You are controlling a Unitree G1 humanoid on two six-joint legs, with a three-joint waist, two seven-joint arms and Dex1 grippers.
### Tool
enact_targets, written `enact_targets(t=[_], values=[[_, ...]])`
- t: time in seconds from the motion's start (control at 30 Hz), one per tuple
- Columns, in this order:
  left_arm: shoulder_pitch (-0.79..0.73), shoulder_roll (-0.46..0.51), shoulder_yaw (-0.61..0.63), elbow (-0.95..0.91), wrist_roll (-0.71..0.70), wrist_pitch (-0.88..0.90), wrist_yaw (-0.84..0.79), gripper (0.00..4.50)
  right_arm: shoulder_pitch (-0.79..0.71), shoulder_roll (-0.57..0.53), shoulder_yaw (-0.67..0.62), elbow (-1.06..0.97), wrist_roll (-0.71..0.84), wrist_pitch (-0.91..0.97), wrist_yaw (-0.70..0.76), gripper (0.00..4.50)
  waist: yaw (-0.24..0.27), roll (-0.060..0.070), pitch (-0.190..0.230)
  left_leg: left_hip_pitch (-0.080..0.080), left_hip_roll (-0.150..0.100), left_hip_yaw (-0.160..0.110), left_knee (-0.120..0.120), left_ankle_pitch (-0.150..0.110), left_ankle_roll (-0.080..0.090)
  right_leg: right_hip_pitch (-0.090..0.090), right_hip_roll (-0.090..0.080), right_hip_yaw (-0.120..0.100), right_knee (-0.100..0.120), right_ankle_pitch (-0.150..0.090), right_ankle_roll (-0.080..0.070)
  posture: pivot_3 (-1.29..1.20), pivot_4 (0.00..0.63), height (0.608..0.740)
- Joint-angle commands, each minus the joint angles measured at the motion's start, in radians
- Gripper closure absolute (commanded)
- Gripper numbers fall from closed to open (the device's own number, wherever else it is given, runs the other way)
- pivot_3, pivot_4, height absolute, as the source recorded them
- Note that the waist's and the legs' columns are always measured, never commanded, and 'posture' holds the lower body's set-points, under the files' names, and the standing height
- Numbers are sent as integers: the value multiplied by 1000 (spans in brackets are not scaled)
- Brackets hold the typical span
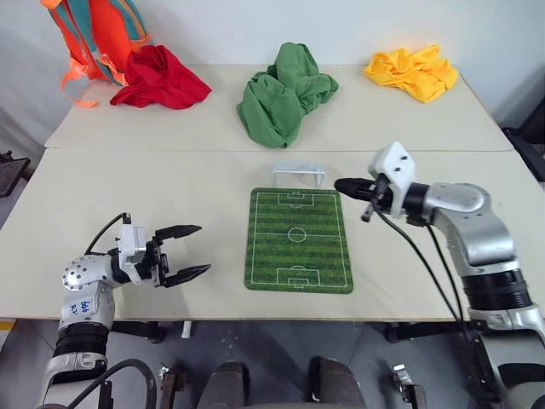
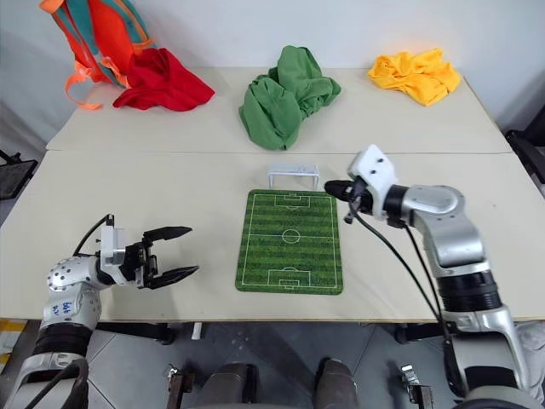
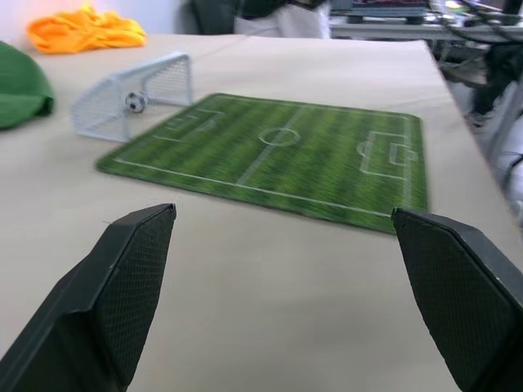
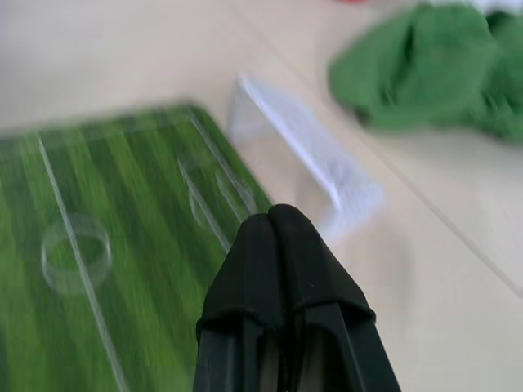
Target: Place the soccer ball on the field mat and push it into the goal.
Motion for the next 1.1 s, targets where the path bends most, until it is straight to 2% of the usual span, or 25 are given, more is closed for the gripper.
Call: enact_targets(t=[0.03, 0.2, 0.3, 0.43, 0.7, 0.9, 1.1], values=[[-49, 12, 44, 62, 18, -14, 75, 0, 62, -38, -109, 44, 79, -5, 56, 4476, -1, 0, 0, 0, 0, 0, 0, 0, 0, 0, 0, 0, 0, 0, 0, 0, 150, 740], [-84, 19, 59, 108, 32, 5, 126, 0, 195, -89, -170, 125, 145, -77, 220, 4476, -5, 0, 0, 1, 0, 3, 0, 0, 0, 0, 0, 1, 0, 0, 0, 0, 150, 740], [-77, 28, 76, 101, 12, -1, 114, 0, 282, -122, -213, 162, 175, -159, 325, 3943, -3, -1, 0, 2, 1, 4, -1, 0, 0, -1, 0, 2, 0, 0, 0, 0, 150, 740], [-57, 62, 96, 91, -17, 115, 105, 0, 291, -136, -246, 285, 137, -314, 334, 2625, -6, -1, 0, 3, 1, 7, 1, 0, 0, 0, 0, 3, 1, 1, -1, 0, 150, 740], [14, 107, 164, 98, -14, 54, 85, 0, 276, -149, -281, 437, 142, -475, 361, 22, -3, -1, 0, 4, 2, 9, 1, 0, 0, -1, 0, 4, 1, 1, -1, 0, 150, 740], [25, 104, 183, 93, -9, 41, 84, 0, 296, -156, -286, 457, 145, -477, 367, 22, -2, -1, 0, 4, 2, 9, 1, 0, 0, -1, 0, 5, 1, 1, -1, 0, 150, 740], [57, 74, 197, 21, -35, 67, 116, 0, 389, -136, -341, 336, 184, -430, 280, 22, 0, -1, 0, 4, 2, 9, 1, 0, 0, -1, 0, 5, 1, 1, -1, 0, 150, 740]])
